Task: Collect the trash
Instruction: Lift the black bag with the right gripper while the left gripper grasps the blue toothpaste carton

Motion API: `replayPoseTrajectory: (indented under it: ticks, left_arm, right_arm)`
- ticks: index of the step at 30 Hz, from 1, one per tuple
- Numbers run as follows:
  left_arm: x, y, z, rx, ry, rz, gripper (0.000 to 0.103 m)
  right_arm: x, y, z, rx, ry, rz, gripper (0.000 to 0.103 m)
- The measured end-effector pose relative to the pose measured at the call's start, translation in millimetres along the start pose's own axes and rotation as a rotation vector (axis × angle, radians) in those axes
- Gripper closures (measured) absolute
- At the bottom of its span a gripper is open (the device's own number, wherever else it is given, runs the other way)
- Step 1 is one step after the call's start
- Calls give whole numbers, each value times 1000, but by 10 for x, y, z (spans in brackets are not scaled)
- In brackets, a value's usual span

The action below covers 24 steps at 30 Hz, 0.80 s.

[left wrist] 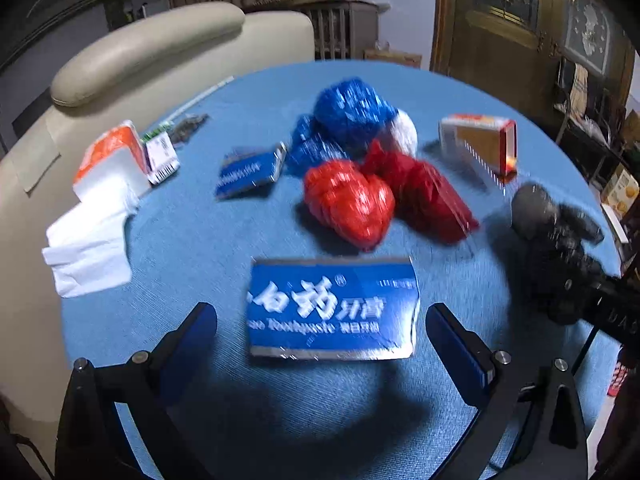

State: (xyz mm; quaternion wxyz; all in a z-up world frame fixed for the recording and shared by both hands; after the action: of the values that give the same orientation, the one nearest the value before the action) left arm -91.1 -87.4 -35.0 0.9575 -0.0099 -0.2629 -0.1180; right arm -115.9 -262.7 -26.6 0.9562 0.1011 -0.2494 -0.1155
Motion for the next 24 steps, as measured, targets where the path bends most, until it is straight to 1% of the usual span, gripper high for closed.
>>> replayPoseTrajectory:
  ticks: [2,3,4,5,6,8,12,17,21,24]
  left_arm:
    - [-14,7,-50,4,9,1,0]
    - [-17,11,-61,-6,10,6,0]
    - [-17,13,-61,-28,6,13,7]
    - [-17,11,-51,-45,2,17,18]
    - [-23,13,-54,-57,13,20,20]
    - [-18,13,-24,-68,3,21,20]
    - [23,-29,125,-74,-43,-2,20]
    - [131,-189,370,-96,-104,-44,20]
    - [209,-400,540,-128,-142,-88,20]
    - [258,-615,647,-161,-164,-125,20]
  right_arm:
    - [-4,1,13,-2,-4,5,63]
    - [-7,2,15,-4,-6,8,63]
    - [-10,2,17,-5,-5,9,63]
    - [-14,0,18,-5,-4,8,63]
    - [-14,-1,21,-5,-4,9,63]
    - [-26,-10,27,-7,-3,11,63]
    - [-66,-23,69,-12,-4,13,63]
    - [-148,-134,227,-21,-22,-11,63]
    - [-200,-361,493,-36,-74,-65,63]
    - [-280,-694,766,-77,-122,-122,63]
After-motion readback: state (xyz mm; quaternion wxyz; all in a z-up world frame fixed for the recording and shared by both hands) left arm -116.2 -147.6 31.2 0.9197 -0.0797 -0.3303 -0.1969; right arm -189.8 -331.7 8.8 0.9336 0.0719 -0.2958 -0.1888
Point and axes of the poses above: each gripper's, at about its wrist camera, not at the fingertips, and z roughly against the way its jaws point, y to its left, x to its top, the point moved 9 cm from there along -z, roughly the way its jaws point, and after that the axes turned 6 degrees about y, right-handed, at the moved point
